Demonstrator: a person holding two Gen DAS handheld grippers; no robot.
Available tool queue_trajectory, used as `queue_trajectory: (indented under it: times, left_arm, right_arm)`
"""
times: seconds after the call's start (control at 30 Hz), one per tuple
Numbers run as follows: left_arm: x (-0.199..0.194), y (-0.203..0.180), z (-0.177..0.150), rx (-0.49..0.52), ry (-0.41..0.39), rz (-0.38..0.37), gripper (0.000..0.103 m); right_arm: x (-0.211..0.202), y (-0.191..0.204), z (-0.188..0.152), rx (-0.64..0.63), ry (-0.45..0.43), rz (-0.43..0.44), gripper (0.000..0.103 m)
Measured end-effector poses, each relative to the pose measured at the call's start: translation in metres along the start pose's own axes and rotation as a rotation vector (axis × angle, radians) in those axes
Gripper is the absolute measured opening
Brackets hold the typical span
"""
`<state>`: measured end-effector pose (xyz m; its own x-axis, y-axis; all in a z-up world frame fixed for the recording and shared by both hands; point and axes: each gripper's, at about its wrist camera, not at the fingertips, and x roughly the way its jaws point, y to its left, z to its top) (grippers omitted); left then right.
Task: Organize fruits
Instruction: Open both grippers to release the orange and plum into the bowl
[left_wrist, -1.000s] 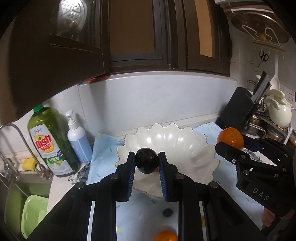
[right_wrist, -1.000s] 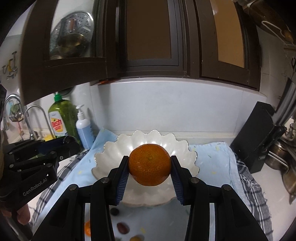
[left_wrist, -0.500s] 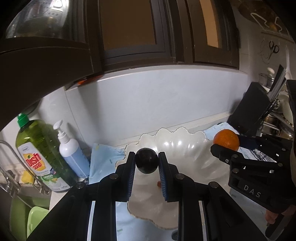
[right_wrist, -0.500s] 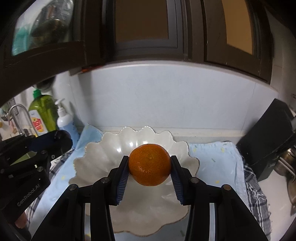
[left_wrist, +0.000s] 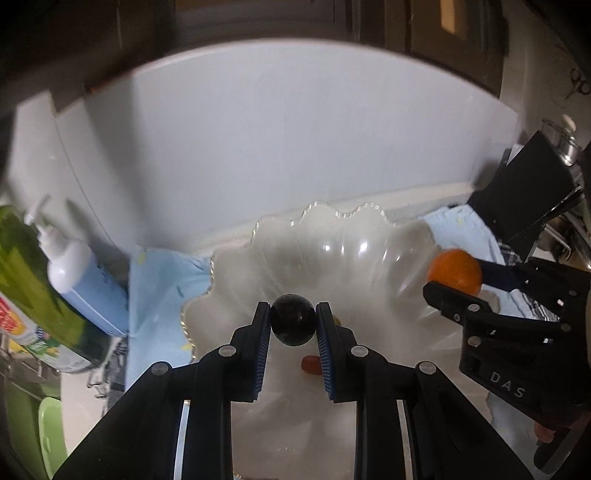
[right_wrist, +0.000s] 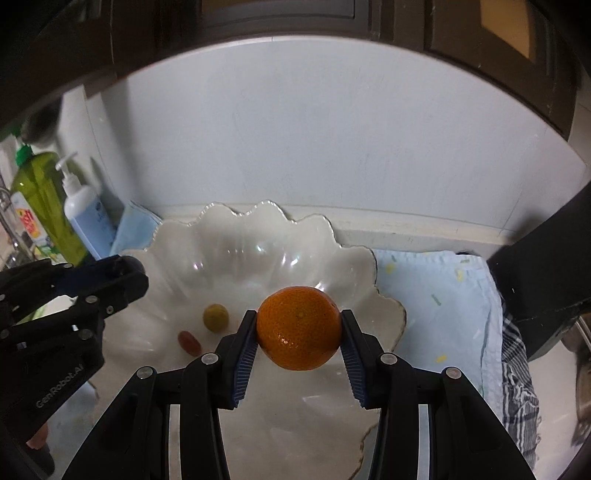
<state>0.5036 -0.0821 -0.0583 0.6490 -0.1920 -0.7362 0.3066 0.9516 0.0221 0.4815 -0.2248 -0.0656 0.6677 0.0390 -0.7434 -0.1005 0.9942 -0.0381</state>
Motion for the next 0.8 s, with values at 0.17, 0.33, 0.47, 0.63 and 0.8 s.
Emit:
queue_trajectory:
  times: [0.17,0.33,0.47,0.63,0.8]
  left_arm:
    - [0.019,0.001,0.0,0.005,0.051,0.003,0.025]
    - [0.028,0.006,0.0,-0.015,0.079,0.002,0.028]
    - [0.028,0.008,0.001,-0.02,0.08,0.005,0.051]
    - [0.022,0.007,-0.001,0.004,0.062,0.044,0.059]
    - [0.011,0.005,-0.005,0.005,0.046,0.063,0.064]
  right_arm:
    - [0.016,-0.001,0.002,-0.008,0.038,0.002,0.045]
    - [0.03,-0.003,0.001,0.004,0.078,0.015,0.045]
    - [0.036,-0.004,-0.002,0.009,0.102,0.03,0.051]
    - [0.026,-0.003,-0.002,-0.008,0.06,-0.006,0.061]
    - [0.011,-0.003,-0.003,-0.004,0.036,-0.012,0.061]
